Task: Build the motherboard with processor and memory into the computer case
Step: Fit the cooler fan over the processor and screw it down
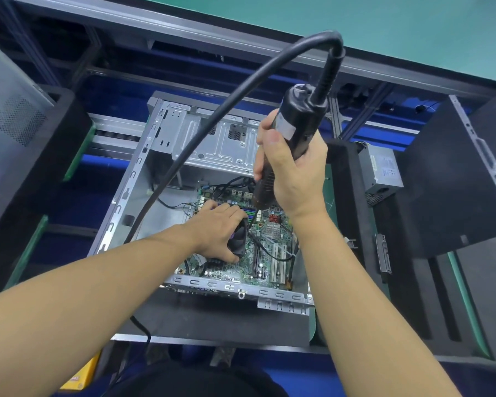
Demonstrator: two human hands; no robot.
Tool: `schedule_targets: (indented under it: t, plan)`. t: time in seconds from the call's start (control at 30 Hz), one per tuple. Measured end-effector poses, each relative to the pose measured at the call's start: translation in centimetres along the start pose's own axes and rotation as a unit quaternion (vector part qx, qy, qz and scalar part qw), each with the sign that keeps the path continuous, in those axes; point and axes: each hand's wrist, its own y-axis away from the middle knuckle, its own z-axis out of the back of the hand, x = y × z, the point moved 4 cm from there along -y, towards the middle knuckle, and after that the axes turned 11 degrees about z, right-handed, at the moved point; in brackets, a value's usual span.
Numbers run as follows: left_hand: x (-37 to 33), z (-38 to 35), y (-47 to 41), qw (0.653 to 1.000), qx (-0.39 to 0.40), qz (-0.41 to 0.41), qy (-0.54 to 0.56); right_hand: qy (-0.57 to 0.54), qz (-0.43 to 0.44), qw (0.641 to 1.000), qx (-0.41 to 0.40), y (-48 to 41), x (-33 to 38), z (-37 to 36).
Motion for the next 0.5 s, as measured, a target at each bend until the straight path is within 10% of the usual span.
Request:
schedule_targets:
  t: [0.3, 0.5]
  plan:
    - [0.0, 0.17, 0.05, 1.0, -0.003, 0.0, 0.007, -0.052, -0.022, 0.994, 0.096, -0.3, 0.15, 0.57]
    - [-0.03, 0.09, 0.13, 1.0, -0.014, 0.005, -0.003, 0.093, 0.04, 0.991, -0.084, 0.38, 0.49, 0.3]
